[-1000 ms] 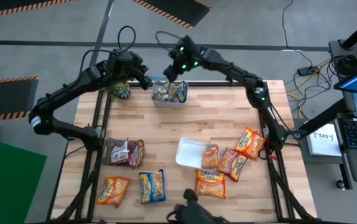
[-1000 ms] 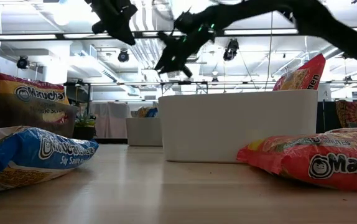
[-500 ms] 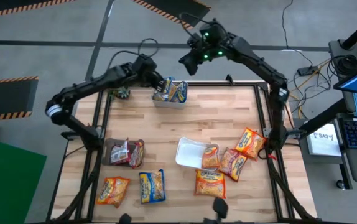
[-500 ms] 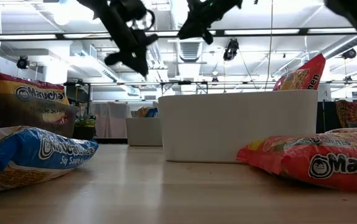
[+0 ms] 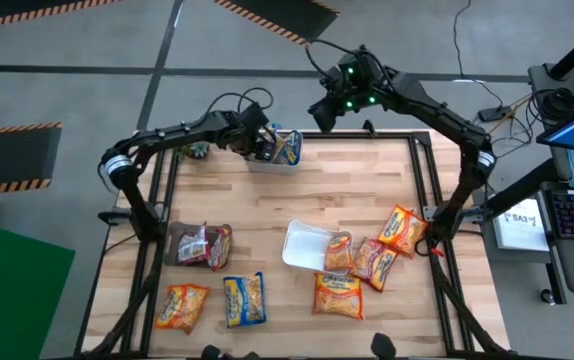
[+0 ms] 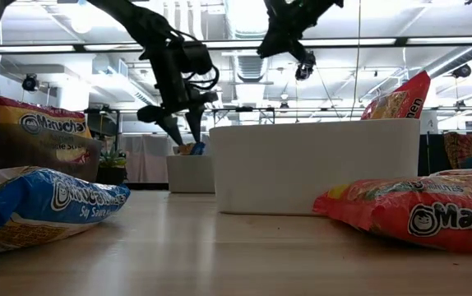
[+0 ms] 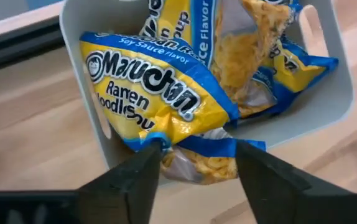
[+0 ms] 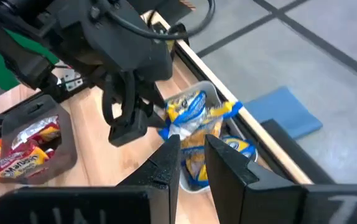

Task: Sort Maruchan noodles
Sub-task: Put the blue noodle pack into the gray bin, then put the orange noodle pack into the white bin

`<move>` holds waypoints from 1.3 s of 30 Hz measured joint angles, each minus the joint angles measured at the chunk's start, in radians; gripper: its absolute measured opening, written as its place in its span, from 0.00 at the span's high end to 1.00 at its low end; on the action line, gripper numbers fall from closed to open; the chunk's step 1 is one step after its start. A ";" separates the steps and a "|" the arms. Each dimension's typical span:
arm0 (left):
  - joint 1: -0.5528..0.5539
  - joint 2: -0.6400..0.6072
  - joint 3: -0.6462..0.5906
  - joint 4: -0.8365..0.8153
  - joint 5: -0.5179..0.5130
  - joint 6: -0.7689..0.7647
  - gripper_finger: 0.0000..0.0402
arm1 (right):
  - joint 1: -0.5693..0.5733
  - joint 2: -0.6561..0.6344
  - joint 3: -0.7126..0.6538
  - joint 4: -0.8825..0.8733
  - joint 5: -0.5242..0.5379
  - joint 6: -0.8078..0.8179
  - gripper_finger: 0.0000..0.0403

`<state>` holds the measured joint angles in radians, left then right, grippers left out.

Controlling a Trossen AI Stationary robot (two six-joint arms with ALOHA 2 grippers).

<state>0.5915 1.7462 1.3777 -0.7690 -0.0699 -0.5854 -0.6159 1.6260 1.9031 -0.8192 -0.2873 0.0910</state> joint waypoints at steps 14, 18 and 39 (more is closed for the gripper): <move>0.018 0.003 -0.020 -0.002 -0.193 0.025 0.48 | 0.000 -0.081 -0.219 0.122 0.000 0.094 0.85; 0.026 0.003 -0.018 -0.013 -0.201 0.022 0.56 | 0.000 -0.081 -0.224 0.118 0.000 0.095 0.85; -0.001 0.001 0.446 -0.192 -0.158 0.326 0.65 | 0.070 -0.252 -0.540 -0.530 -0.065 0.267 0.85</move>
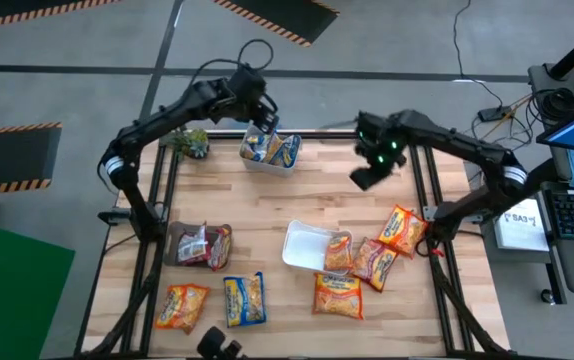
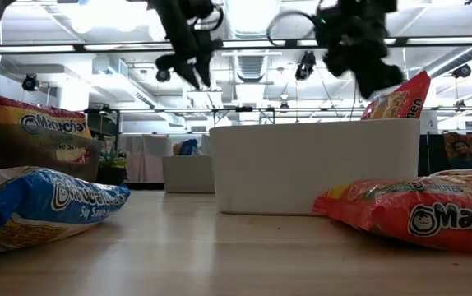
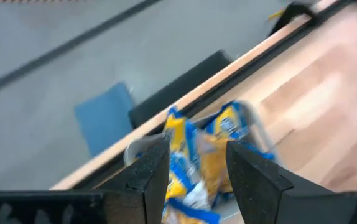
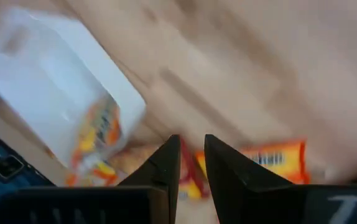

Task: Sort Maruchan noodles
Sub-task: Put the orange noodle pack into the white bin

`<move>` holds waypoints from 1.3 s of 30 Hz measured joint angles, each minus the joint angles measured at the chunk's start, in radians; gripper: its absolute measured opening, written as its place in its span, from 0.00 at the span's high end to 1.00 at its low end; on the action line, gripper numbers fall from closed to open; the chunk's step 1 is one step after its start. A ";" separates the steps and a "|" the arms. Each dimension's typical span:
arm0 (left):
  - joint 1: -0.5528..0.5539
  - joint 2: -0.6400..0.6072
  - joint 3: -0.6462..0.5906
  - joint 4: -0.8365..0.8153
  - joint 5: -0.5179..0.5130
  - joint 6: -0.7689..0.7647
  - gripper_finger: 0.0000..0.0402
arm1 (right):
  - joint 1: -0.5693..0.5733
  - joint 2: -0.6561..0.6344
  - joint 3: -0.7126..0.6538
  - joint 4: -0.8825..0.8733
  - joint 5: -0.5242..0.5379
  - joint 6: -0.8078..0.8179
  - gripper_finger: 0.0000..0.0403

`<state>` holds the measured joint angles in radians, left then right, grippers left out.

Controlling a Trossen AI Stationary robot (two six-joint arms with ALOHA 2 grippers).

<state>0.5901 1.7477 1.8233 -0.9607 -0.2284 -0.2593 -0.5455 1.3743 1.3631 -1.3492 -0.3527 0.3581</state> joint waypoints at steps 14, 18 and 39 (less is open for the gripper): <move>-0.185 -0.001 0.079 0.000 0.018 -0.038 0.65 | 0.075 -0.154 -0.518 0.030 0.033 0.282 0.79; -0.258 -0.001 0.071 -0.014 -0.008 -0.075 0.65 | 0.075 -0.131 -0.593 0.049 0.066 0.252 0.76; -0.428 -0.063 0.074 -0.134 -0.120 -0.093 0.65 | 0.101 -0.116 -0.734 0.587 0.039 0.436 0.90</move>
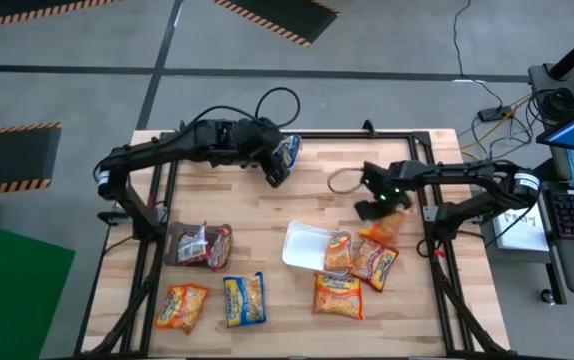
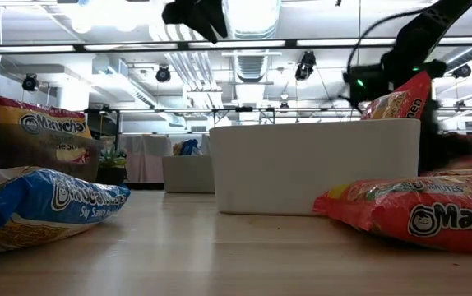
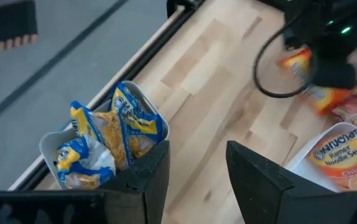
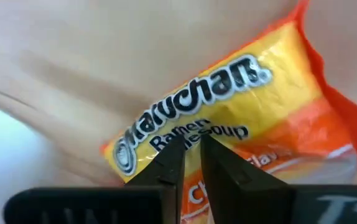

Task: Sort Maruchan noodles
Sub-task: Put the orange noodle pack into the white bin

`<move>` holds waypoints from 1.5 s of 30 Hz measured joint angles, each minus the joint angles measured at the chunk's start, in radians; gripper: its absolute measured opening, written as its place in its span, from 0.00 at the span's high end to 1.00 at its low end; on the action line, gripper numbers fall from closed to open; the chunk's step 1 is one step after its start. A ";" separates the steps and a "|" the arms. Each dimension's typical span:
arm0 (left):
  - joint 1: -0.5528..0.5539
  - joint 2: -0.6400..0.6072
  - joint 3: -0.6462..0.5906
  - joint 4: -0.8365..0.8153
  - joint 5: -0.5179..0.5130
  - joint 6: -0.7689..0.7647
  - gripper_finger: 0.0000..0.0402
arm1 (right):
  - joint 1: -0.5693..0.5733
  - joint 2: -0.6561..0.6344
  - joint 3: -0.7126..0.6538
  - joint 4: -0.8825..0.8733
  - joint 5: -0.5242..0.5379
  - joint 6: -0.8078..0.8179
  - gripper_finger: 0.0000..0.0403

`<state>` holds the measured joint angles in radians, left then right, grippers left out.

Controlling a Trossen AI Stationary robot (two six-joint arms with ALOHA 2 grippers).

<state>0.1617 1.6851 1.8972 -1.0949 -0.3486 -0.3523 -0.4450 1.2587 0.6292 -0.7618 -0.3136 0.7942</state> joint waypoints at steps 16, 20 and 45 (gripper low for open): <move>-0.015 -0.011 0.000 0.002 -0.035 0.029 0.65 | -0.106 -0.013 0.058 0.678 -0.123 0.228 0.90; -0.015 -0.011 0.000 0.002 -0.035 0.029 0.65 | -0.143 -0.013 0.092 0.553 -0.123 0.160 0.84; -0.016 -0.008 -0.001 0.002 -0.035 0.029 0.65 | -0.246 0.111 -0.032 0.535 -0.107 -0.038 0.20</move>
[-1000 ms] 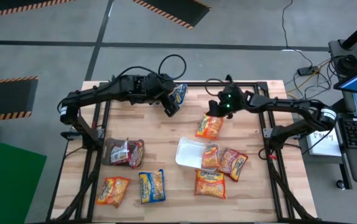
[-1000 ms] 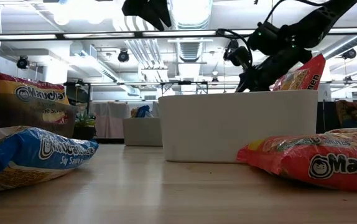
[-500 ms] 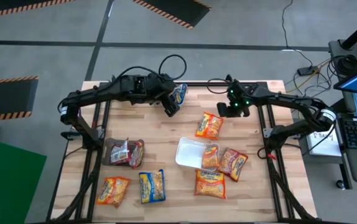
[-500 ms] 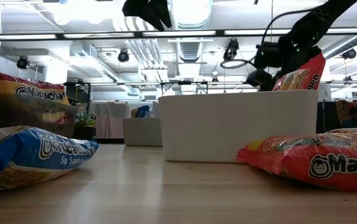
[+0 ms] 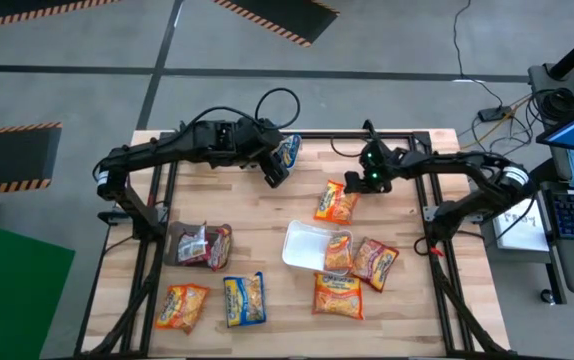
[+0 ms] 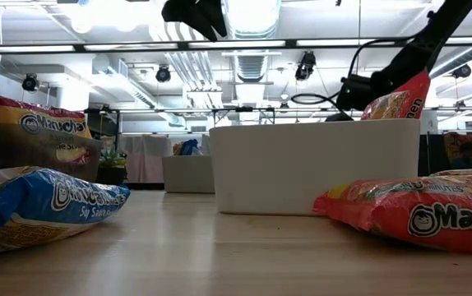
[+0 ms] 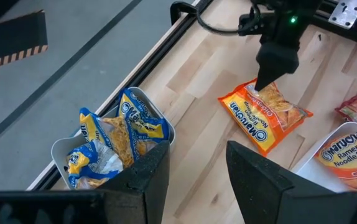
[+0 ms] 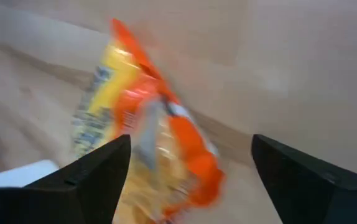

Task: Sort Maruchan noodles
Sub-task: Put the orange noodle pack into the white bin

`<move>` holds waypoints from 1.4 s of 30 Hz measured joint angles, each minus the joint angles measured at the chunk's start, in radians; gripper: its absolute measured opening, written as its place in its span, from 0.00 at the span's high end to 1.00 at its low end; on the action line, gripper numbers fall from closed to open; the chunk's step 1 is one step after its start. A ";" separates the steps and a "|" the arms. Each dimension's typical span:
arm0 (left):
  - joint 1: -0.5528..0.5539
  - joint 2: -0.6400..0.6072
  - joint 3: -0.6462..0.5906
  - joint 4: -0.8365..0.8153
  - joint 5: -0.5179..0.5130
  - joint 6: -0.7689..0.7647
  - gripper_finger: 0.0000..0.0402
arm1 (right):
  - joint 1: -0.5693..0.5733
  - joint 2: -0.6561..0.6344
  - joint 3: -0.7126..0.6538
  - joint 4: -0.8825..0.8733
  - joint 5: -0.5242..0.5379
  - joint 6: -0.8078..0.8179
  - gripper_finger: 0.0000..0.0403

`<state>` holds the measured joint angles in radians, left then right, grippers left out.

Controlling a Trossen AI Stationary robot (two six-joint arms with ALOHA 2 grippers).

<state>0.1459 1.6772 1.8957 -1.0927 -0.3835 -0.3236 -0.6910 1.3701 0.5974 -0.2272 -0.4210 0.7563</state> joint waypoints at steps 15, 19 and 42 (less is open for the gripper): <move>0.000 0.001 0.000 0.038 -0.001 -0.018 0.65 | 0.047 0.067 -0.018 0.154 -0.060 -0.016 0.54; 0.000 0.001 0.000 0.048 -0.001 -0.018 0.65 | 0.047 0.068 -0.019 0.153 -0.065 -0.014 0.75; -0.003 -0.002 0.000 0.045 -0.007 -0.012 0.65 | 0.070 -0.155 0.196 0.207 -0.109 -0.094 0.98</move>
<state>0.1432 1.6756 1.8957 -1.0477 -0.3908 -0.3354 -0.6214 1.2150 0.7933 -0.0201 -0.5303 0.6628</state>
